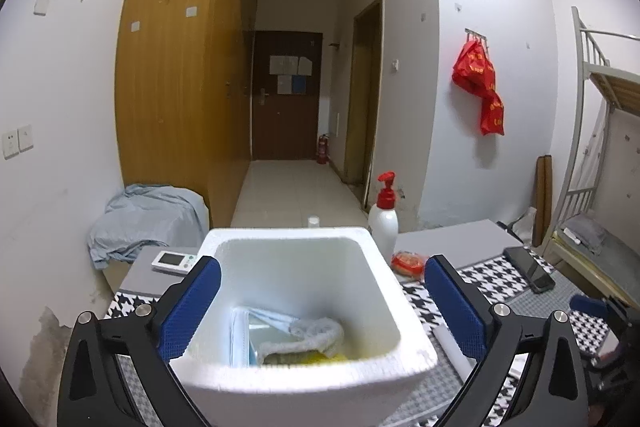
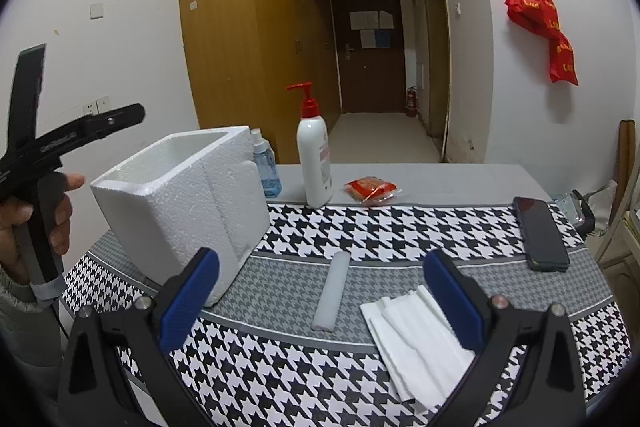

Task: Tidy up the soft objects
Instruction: 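Open the left tool to drop the grey sock into the foam box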

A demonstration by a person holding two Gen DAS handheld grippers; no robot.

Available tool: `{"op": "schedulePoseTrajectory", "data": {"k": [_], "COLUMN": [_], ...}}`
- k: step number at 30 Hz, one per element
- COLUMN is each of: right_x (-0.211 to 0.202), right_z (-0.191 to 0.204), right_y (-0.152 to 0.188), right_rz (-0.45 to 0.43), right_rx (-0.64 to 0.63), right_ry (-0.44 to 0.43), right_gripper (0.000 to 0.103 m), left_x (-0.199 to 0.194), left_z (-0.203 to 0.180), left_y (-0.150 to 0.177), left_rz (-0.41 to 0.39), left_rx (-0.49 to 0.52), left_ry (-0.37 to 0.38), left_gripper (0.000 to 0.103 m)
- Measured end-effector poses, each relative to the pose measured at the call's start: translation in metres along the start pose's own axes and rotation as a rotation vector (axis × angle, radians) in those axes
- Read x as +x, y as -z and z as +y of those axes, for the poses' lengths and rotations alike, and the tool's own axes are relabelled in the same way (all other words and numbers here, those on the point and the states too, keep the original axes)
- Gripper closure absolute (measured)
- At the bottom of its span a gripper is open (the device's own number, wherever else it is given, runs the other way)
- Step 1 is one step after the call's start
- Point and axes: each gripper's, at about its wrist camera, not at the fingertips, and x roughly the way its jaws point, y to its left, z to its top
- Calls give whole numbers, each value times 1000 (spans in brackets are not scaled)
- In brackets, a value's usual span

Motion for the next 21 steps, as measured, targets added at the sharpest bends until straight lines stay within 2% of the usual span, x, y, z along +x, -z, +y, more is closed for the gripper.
{"op": "schedulePoseTrajectory", "data": {"k": [4, 10, 19, 21], "right_x": [-3, -7, -19, -21], "right_z": [-1, 1, 3, 3], "right_y": [2, 3, 8, 11], "right_rz": [-9, -16, -43, -51], "right_rx": [6, 6, 2, 6], "right_ry": [-8, -17, -37, -45], "right_gripper": [0, 0, 0, 0], "left_x": [-17, -44, -68, -71], "left_z": [0, -5, -6, -5], "left_y": [9, 24, 43, 50], "left_rz": [-22, -75, -108, -108], "left_rx": [-26, -23, -38, -39], "left_ry": [15, -1, 8, -8], "left_gripper": [1, 1, 1, 1]}}
